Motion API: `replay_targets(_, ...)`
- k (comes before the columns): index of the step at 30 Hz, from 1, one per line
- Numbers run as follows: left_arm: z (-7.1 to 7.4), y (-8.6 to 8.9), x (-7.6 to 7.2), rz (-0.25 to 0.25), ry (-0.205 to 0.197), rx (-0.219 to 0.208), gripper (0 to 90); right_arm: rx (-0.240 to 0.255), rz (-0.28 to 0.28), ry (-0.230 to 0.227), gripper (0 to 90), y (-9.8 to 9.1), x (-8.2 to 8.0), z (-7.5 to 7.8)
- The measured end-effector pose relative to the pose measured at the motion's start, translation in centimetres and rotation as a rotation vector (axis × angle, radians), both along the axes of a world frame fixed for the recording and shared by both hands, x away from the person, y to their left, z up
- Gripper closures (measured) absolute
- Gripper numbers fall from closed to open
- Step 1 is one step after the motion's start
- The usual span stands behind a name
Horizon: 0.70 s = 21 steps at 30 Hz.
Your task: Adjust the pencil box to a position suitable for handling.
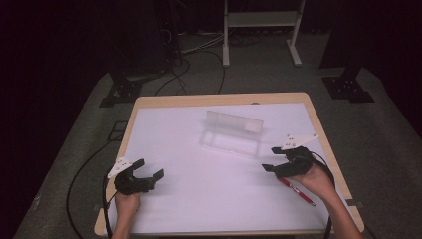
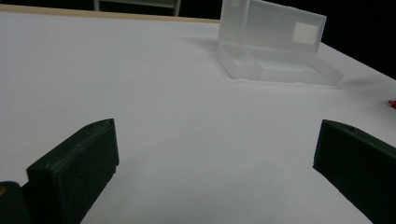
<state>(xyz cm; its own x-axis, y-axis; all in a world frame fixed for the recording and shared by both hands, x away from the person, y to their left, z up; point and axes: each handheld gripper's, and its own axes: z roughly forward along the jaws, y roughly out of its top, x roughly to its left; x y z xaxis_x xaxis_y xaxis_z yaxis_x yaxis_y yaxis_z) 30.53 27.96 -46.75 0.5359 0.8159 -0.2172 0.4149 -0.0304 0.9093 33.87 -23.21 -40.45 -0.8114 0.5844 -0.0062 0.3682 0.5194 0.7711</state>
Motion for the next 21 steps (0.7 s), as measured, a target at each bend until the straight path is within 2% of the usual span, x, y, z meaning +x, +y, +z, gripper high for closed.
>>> replay_targets(21,0.0,0.0,0.0,0.001,0.004,-0.002,0.0,-0.029,0.075,0.008,26.7,3.4,3.2,0.7)
